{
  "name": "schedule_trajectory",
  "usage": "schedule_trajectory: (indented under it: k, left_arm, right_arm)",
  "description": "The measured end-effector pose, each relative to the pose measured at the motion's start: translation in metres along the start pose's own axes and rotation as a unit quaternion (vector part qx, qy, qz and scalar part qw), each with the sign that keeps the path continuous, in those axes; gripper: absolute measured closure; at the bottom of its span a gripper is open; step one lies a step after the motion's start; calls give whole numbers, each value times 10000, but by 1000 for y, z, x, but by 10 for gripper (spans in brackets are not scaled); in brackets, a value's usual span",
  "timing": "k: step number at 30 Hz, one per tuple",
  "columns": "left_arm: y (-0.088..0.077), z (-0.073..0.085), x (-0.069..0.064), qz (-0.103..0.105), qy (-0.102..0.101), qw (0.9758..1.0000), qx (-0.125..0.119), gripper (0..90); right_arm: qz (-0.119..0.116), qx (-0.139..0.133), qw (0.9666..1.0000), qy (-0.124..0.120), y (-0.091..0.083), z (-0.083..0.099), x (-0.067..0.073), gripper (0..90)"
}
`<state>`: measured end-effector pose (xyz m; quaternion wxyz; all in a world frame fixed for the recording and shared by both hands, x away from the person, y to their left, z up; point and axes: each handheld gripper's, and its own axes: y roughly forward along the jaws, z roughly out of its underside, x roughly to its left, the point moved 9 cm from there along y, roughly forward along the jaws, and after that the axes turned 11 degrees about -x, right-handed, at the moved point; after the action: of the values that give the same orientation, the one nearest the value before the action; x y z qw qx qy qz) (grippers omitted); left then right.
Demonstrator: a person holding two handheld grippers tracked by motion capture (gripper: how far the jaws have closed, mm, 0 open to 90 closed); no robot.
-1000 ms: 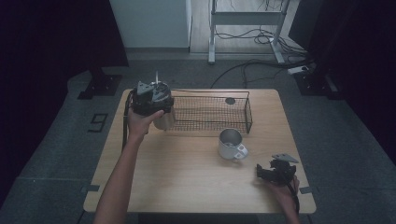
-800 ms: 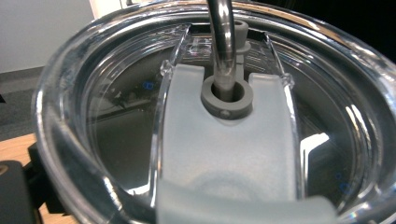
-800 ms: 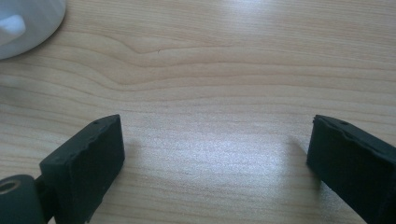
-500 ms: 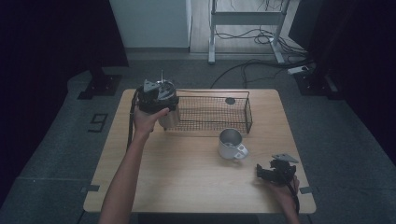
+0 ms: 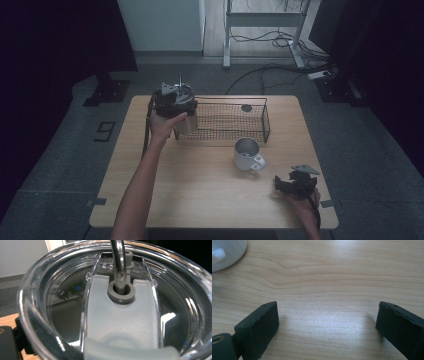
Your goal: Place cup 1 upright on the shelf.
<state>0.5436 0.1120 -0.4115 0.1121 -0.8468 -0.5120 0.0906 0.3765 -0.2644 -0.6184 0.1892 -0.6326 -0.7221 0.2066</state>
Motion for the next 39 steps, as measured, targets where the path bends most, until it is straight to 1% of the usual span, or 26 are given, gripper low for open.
schedule_trajectory:
  k: [4, 8, 11, 14, 18, 22, 26, 34, 39]
  left_arm:
    - [4, -1, -1, -12, -14, 10000, 3, 38]
    - [9, -1, -3, -55, 107, 9999, 65, 38]
    - [12, -4, -5, -26, 71, 10000, 49, 38]
    - [14, -6, -6, -5, 89, 10000, 28, 39]
    - [19, -6, -8, 5, 118, 9999, 61, 38]
    - [23, -8, -11, 69, 83, 9999, 47, 38]
    - [28, -8, -13, 100, 122, 9999, 63, 39]
    - [33, -9, -13, 139, 117, 9998, 56, 39]
    - [39, -10, -12, 137, 75, 9999, 56, 39]
  right_arm:
    - [0, 0, 10000, 1, 0, 0, 0, 42]
    - [1, -1, 10000, 0, 0, 0, 0, 42]
    - [0, 0, 10000, 2, 0, 0, 0, 42]
    - [0, 0, 10000, 1, 0, 0, 0, 42]
    - [1, -1, 10000, 1, 0, 0, 0, 42]
    - [0, -1, 10000, 1, 0, 0, 0, 42]
    - [1, 0, 10000, 1, 0, 0, 0, 42]
    - [0, -1, 10000, -1, 0, 0, 0, 42]
    - [-1, -1, 10000, -1, 0, 0, 0, 42]
